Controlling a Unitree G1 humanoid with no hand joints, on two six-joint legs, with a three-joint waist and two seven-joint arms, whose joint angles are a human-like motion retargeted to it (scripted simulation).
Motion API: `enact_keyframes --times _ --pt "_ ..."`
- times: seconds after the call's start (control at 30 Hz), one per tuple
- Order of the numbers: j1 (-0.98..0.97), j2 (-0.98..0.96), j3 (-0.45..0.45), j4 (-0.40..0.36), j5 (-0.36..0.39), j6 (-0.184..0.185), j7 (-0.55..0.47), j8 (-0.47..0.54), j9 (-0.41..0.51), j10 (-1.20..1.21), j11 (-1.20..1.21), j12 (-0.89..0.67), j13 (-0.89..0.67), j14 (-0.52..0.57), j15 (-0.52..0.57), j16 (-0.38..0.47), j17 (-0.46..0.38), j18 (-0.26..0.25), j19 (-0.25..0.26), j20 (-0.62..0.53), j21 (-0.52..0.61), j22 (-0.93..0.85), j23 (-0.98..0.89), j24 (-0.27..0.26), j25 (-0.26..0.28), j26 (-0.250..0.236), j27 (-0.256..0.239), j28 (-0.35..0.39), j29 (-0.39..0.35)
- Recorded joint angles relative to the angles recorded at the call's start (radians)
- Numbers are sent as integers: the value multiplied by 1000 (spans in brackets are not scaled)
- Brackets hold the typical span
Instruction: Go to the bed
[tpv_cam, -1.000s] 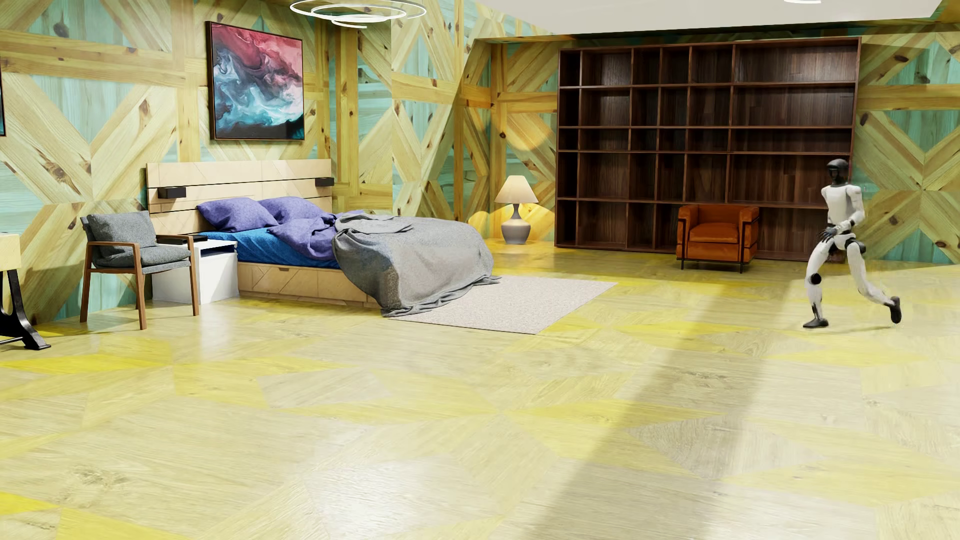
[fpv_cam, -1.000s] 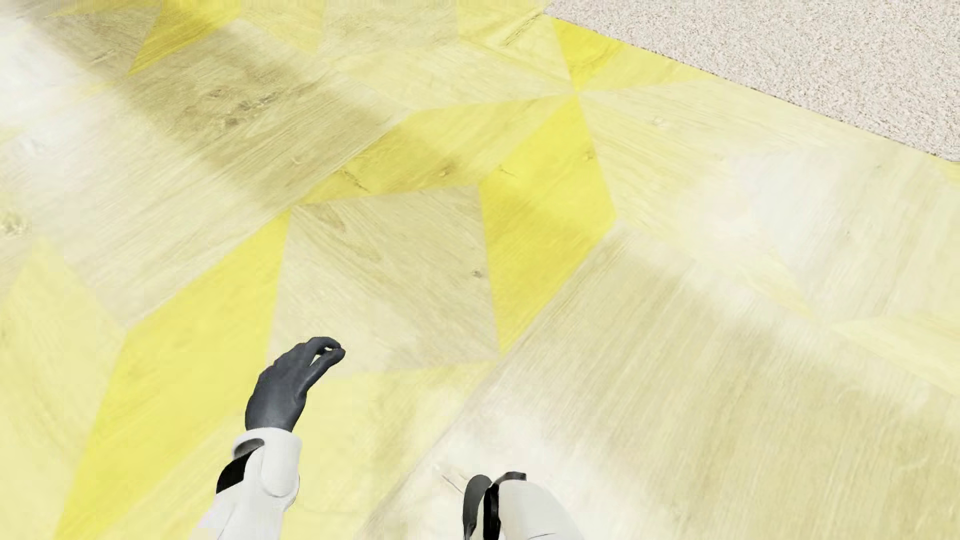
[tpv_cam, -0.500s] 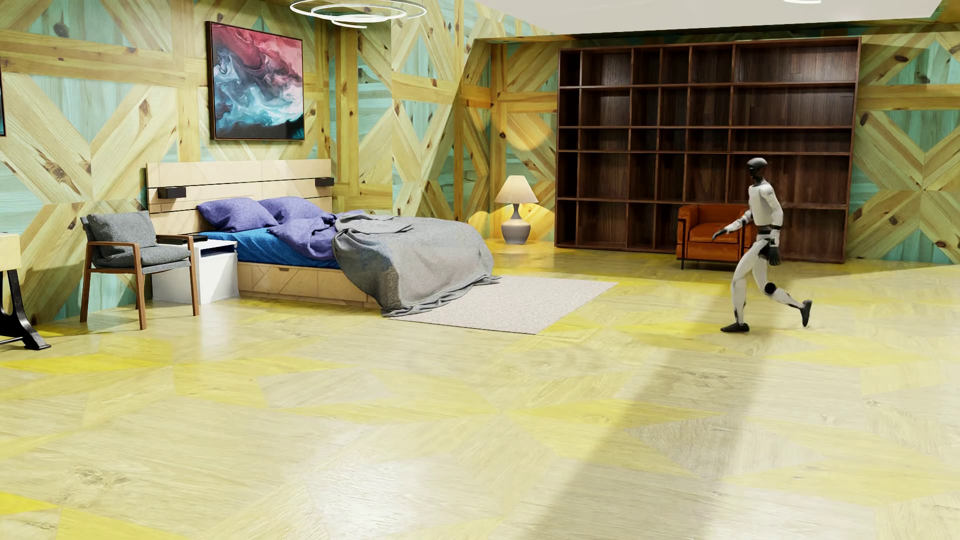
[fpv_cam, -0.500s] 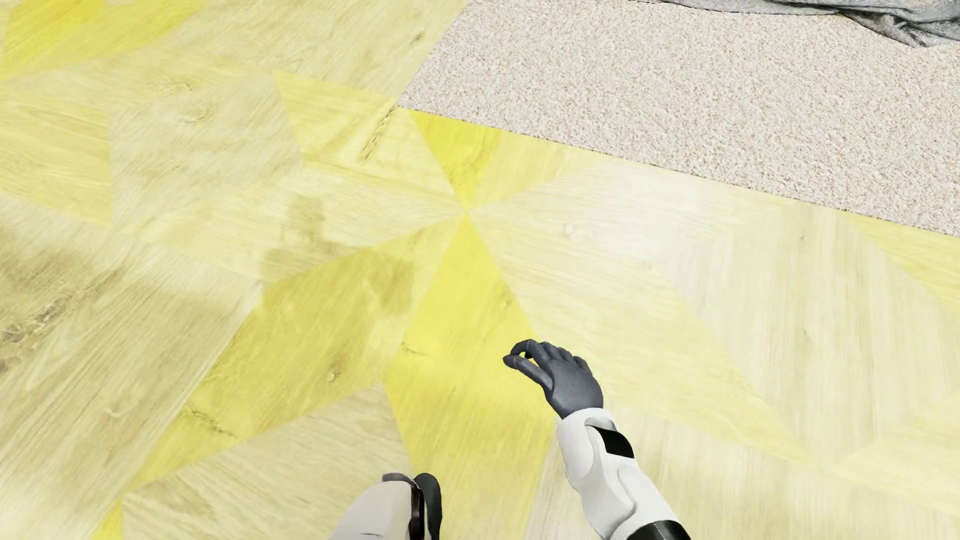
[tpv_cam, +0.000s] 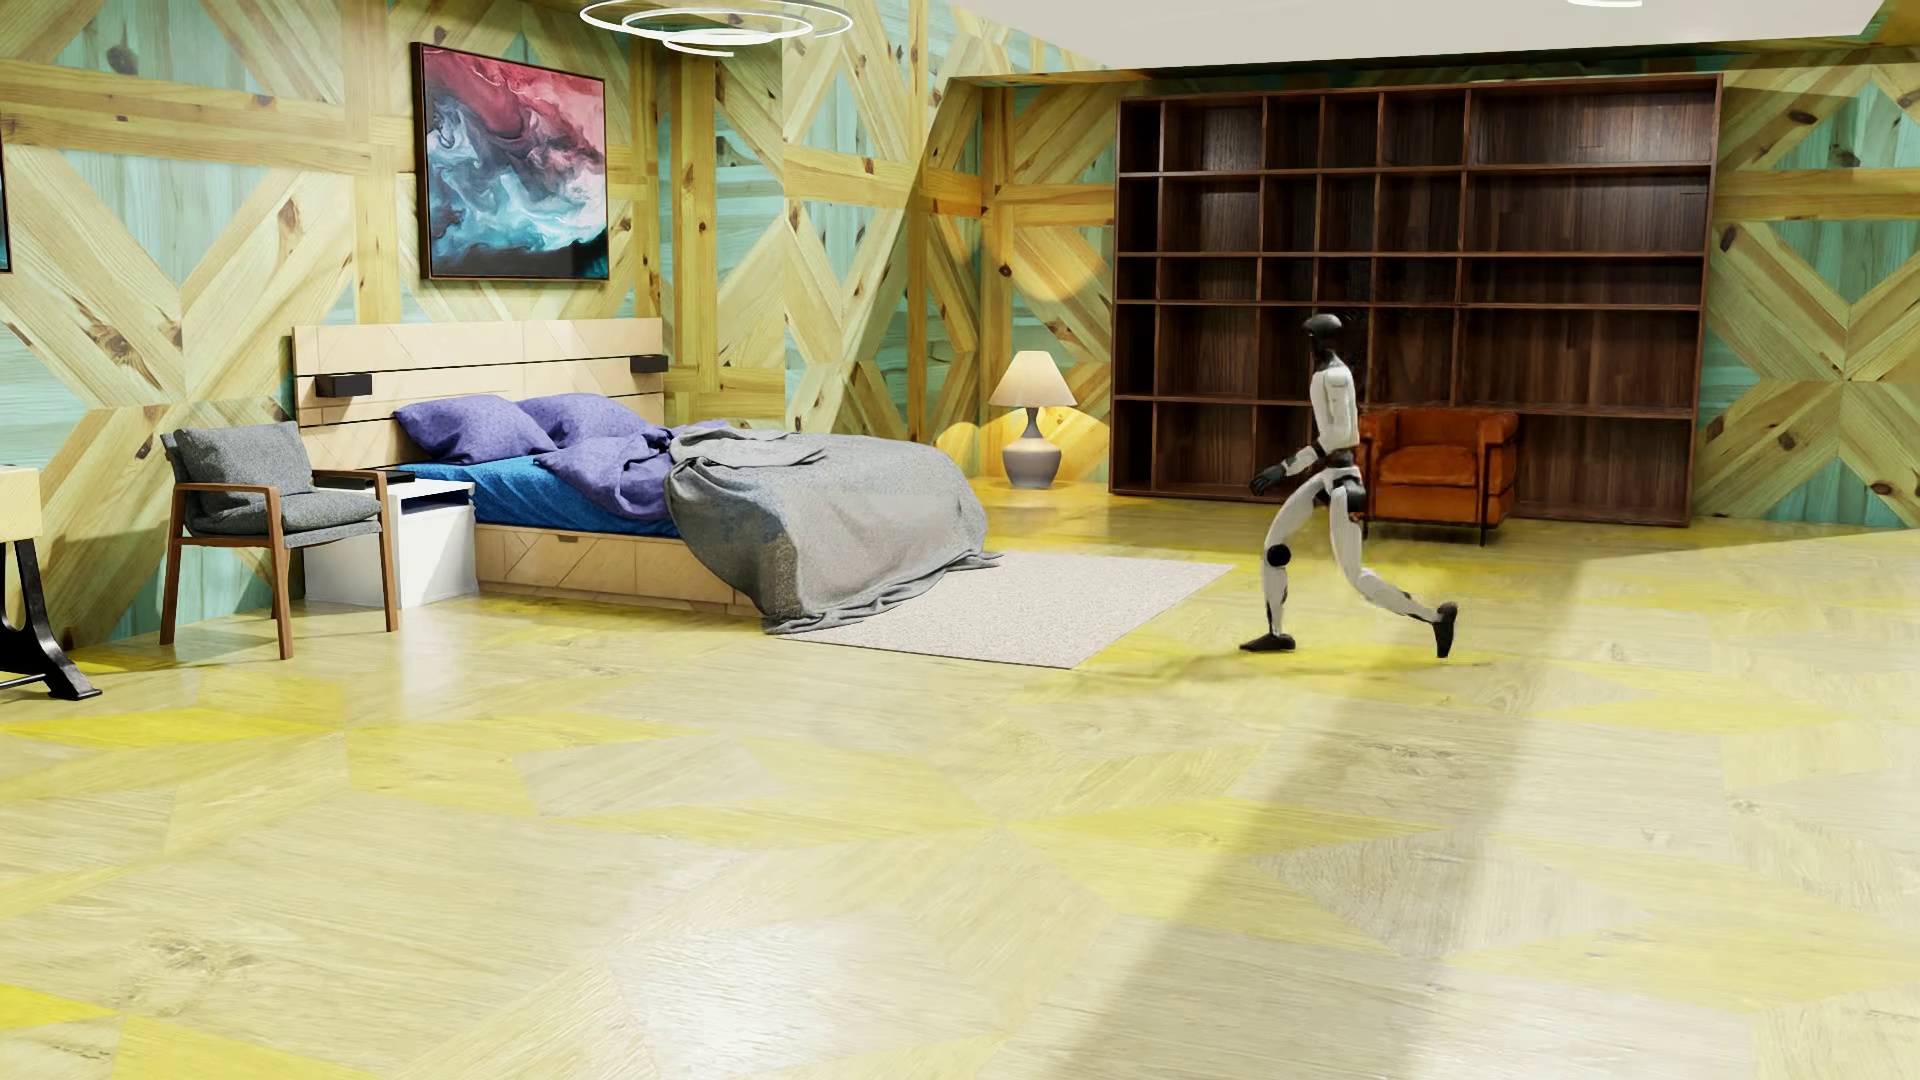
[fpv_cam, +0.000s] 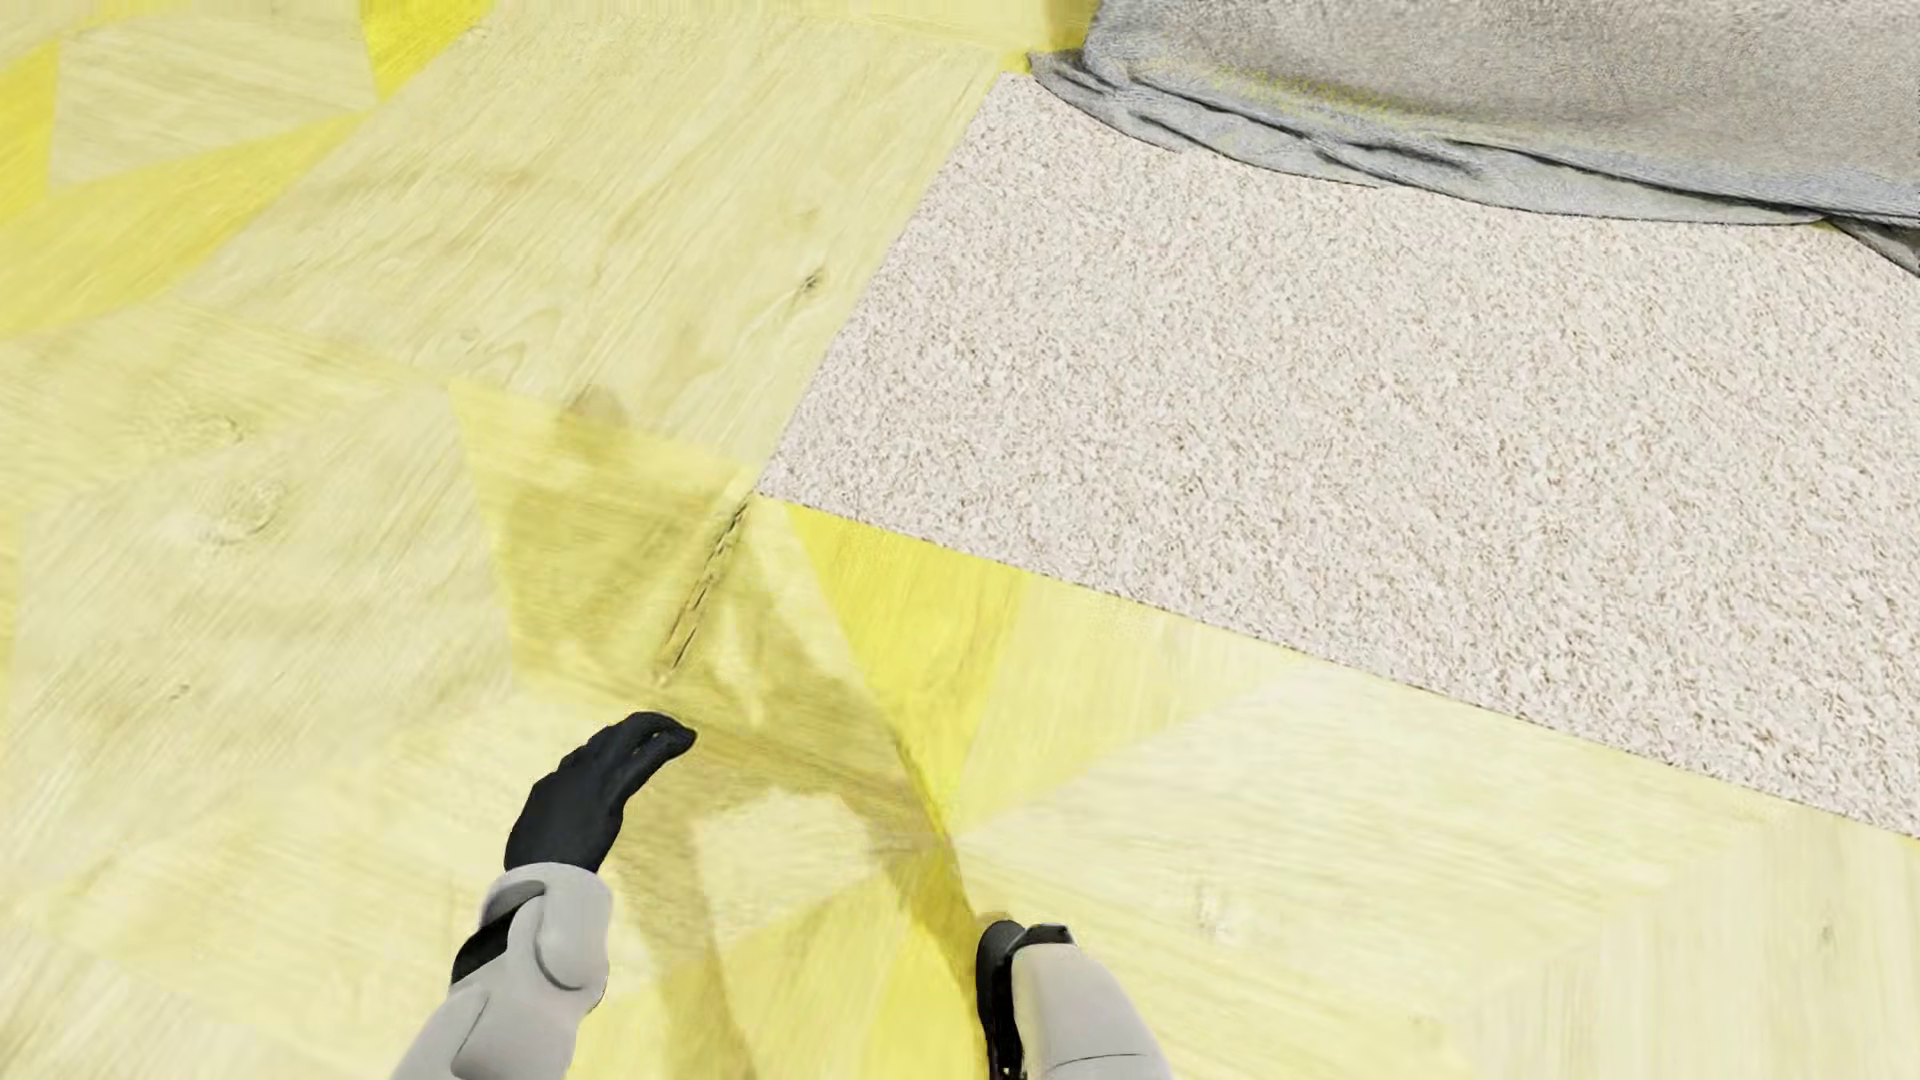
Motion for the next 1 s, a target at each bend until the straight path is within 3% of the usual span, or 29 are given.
enact_keyframes --times 0.03,0.07,0.13,0.2,0.23,0.27,0.3,0.33,0.37,0.4,0.43,0.47,0.5,0.53,0.57,0.6,0.63,0.67,0.7,0.73,0.8,0.83,0.87,0.9,0.93,0.97,1.0 --pt "-147 62 8 23 42 32 -29 -27 8 214 22 37 -61 5 -72 11 13 -27 -7 -27 3 37 -14 15 -25 26 -43 -37 24" --pt "-311 143 16 16 82 58 -69 -45 13 362 5 64 -122 -77 -134 25 28 -27 -12 -72 -9 98 -65 45 -47 50 -77 -87 -10" --pt "-601 336 28 51 147 88 -78 -51 13 409 -94 106 -223 -247 -220 61 75 2 -20 -219 -75 263 -224 167 -48 80 -117 -232 -191" --pt "-798 531 51 116 194 95 -19 -23 6 189 -201 160 -323 -381 -272 87 122 65 -27 -365 -101 397 -367 296 18 44 -200 -476 -295" --pt "-854 623 66 145 208 95 21 7 1 -2 -252 197 -384 -411 -283 89 128 84 -24 -383 -72 422 -432 311 48 11 -244 -585 -297" --pt "-880 715 83 160 213 92 51 45 -5 -238 -302 243 -450 -431 -280 82 121 96 -19 -360 -26 417 -493 298 63 -10 -278 -629 -290" --pt "-881 804 102 154 204 86 48 84 -10 -484 -345 294 -509 -436 -263 64 106 68 -11 -308 23 394 -552 274 62 -9 -301 -594 -286" --pt "-873 883 122 142 184 76 33 117 -15 -653 -358 352 -548 -429 -228 35 89 24 0 -227 63 368 -605 241 55 14 -314 -505 -291" --pt "-872 940 141 137 158 62 46 141 -21 -659 -325 409 -558 -400 -162 -7 70 1 7 -123 89 350 -651 195 54 52 -320 -412 -299" --pt "-885 971 159 124 126 43 74 163 -25 -528 -241 450 -536 -312 -54 -62 45 44 28 -19 100 349 -688 139 67 89 -320 -353 -301" --pt "-892 961 173 100 93 19 99 178 -26 -370 -87 462 -489 -233 105 -106 18 106 92 55 98 370 -711 98 93 113 -313 -346 -293" --pt "-876 898 180 69 63 -7 124 185 -23 -233 129 440 -434 -283 261 -126 -1 142 165 76 89 409 -708 100 124 125 -289 -382 -280" --pt "-830 780 182 38 31 -33 153 182 -18 -153 354 393 -382 -386 304 -122 -2 164 189 51 77 448 -669 153 147 127 -241 -430 -272" --pt "-749 635 178 8 7 -56 182 181 -15 -140 532 333 -342 -469 216 -107 11 172 132 7 72 466 -590 233 158 122 -168 -450 -270" --pt "-648 484 170 -26 -15 -77 205 175 -14 -174 630 274 -312 -526 124 -94 22 176 95 -24 88 459 -483 302 150 117 -83 -418 -259" --pt "-534 348 159 -61 -21 -93 219 171 -14 -236 642 223 -285 -565 43 -88 23 179 68 -24 136 430 -366 336 120 114 -20 -342 -217" --pt "-416 232 146 -93 -13 -104 225 167 -16 -312 581 183 -255 -592 -28 -89 7 181 64 5 214 388 -257 325 72 101 -4 -250 -138" --pt "-301 138 132 -122 -5 -111 222 161 -19 -389 460 146 -216 -612 -78 -91 -20 180 52 48 294 342 -173 276 16 67 -28 -180 -45" --pt "-193 66 117 -146 -2 -114 213 154 -23 -461 290 103 -169 -624 -98 -89 -50 177 39 82 338 289 -120 215 -20 21 -56 -155 27" --pt "-91 19 100 -162 -1 -114 191 159 -26 -529 74 58 -116 -624 -104 -74 -70 173 46 88 323 222 -102 165 -18 -24 -56 -163 57" --pt "88 -14 57 -161 3 -105 125 198 -32 -621 -350 -20 -1 -598 -100 -20 -73 165 43 52 182 69 -113 121 63 -78 -2 -169 -15" --pt "156 -22 34 -145 -5 -96 91 181 -33 -618 -409 -36 45 -557 -82 -2 -70 159 58 44 115 6 -108 108 91 -79 25 -142 -68" --pt "207 -36 12 -116 -1 -80 60 141 -31 -571 -321 -27 71 -486 -37 9 -62 145 54 51 69 -45 -83 89 97 -66 49 -108 -97" --pt "224 -47 -8 -73 26 -55 35 110 -26 -460 -169 7 74 -355 35 17 -50 122 19 65 44 -82 -49 63 88 -43 57 -83 -96" --pt "184 -31 -21 -25 59 -24 11 76 -15 -269 -43 54 55 -175 36 24 -36 77 9 74 32 -98 -20 40 72 -14 32 -80 -65" --pt "86 12 -26 24 87 8 -12 33 -3 -34 32 93 21 -20 -13 31 -19 12 0 62 25 -82 -9 35 56 24 -24 -103 -22" --pt "-58 78 -23 62 120 37 -43 -3 9 183 54 114 -25 -7 -84 44 1 -14 -9 20 16 -28 -22 60 40 66 -90 -147 5"
